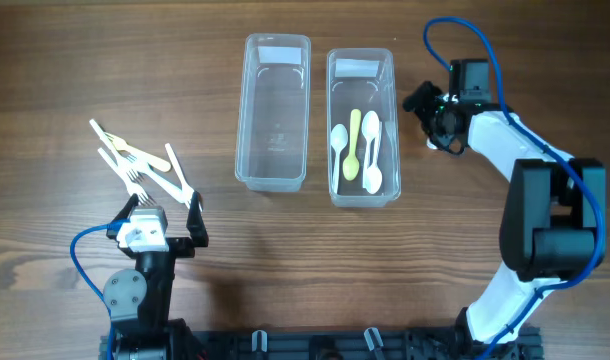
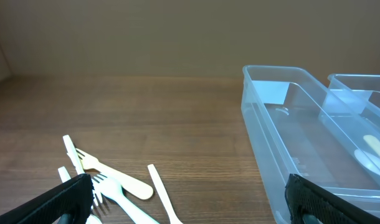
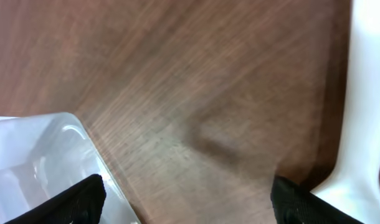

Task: Pack container
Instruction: 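Reach the right gripper to the last white spoon and grasp it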

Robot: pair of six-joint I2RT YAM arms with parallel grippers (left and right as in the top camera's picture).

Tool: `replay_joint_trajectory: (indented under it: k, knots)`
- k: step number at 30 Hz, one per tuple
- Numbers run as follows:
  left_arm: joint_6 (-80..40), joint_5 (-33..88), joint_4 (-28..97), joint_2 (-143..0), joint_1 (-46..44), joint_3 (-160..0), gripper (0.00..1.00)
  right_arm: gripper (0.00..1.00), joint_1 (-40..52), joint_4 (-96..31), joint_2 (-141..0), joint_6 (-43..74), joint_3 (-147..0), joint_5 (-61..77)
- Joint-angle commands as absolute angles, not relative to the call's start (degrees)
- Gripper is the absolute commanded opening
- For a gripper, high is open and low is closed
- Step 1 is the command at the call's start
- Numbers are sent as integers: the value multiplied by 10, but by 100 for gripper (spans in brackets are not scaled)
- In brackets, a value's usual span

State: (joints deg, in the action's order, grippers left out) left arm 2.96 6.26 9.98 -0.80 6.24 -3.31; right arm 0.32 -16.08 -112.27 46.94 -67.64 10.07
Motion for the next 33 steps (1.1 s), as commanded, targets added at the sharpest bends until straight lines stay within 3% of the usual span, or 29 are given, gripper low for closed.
replay_joint_trajectory:
  k: [1,6,13,18,23,33]
  knots:
    - [41,64,98,-4,59,-29,100,86,-11,-203,-1130,488,-673,69]
    - [41,63,98,-4,59,-29,100,86,-20,-153,-1119,366,-673,157]
    - [41,63,98,-4,59,-29,100,85,-20,-121,-1065,358,-673,206]
    - [41,63,98,-4,59,-29,100,71,-28,-206,-986,394,-673,70]
    - [41,64,98,-4,59,-29,100,72,-47,-301,-982,390,-673,-18]
    - [41,63,98,-4,59,-29,100,73,-65,-265,-1026,343,-673,0]
